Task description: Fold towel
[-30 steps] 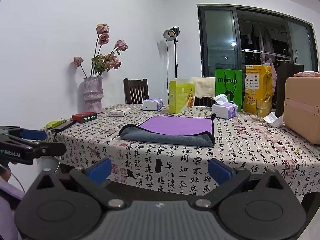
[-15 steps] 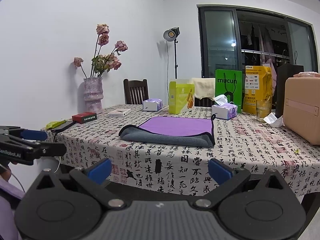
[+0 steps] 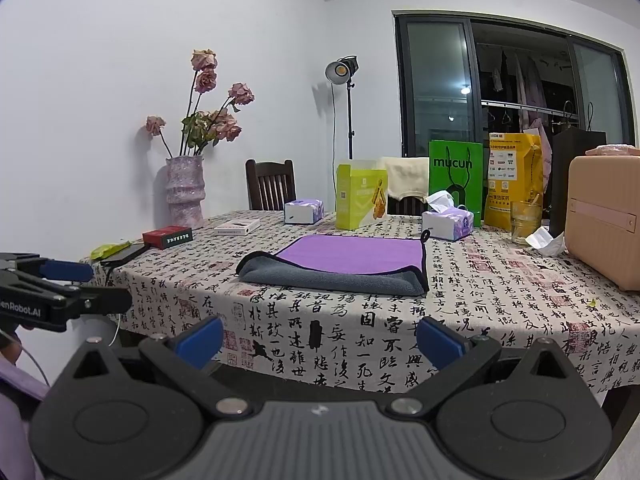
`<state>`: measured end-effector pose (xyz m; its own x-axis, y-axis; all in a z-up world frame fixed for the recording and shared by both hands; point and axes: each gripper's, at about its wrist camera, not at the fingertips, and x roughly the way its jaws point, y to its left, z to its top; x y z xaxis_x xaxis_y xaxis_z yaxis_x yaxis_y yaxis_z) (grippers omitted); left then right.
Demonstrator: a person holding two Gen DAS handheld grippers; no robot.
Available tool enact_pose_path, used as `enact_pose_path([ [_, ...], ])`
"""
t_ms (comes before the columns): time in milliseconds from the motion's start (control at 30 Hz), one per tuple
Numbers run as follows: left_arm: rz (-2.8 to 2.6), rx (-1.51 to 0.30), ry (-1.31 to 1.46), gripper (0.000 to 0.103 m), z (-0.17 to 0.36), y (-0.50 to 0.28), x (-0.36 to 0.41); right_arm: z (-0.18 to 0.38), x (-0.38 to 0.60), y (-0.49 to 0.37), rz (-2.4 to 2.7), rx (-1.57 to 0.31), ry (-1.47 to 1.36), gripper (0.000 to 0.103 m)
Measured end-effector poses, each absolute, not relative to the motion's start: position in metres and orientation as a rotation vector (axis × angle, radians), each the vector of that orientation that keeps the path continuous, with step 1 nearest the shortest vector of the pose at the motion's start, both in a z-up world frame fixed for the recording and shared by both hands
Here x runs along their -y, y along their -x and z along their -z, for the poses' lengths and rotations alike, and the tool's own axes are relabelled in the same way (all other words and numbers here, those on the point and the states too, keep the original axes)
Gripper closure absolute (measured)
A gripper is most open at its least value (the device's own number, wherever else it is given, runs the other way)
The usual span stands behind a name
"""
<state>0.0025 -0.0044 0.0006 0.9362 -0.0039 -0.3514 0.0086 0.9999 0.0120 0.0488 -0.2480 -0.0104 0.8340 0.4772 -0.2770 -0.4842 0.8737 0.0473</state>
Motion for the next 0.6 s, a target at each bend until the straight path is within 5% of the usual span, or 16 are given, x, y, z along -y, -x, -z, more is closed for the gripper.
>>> enact_pose_path([
  [600,0.01,-0.369,-0.005,0.0,-0.0003,-0.0053,0.0025,0.0112,0.2442,-0.0498,-0.512,-0.294,0.022,0.0],
])
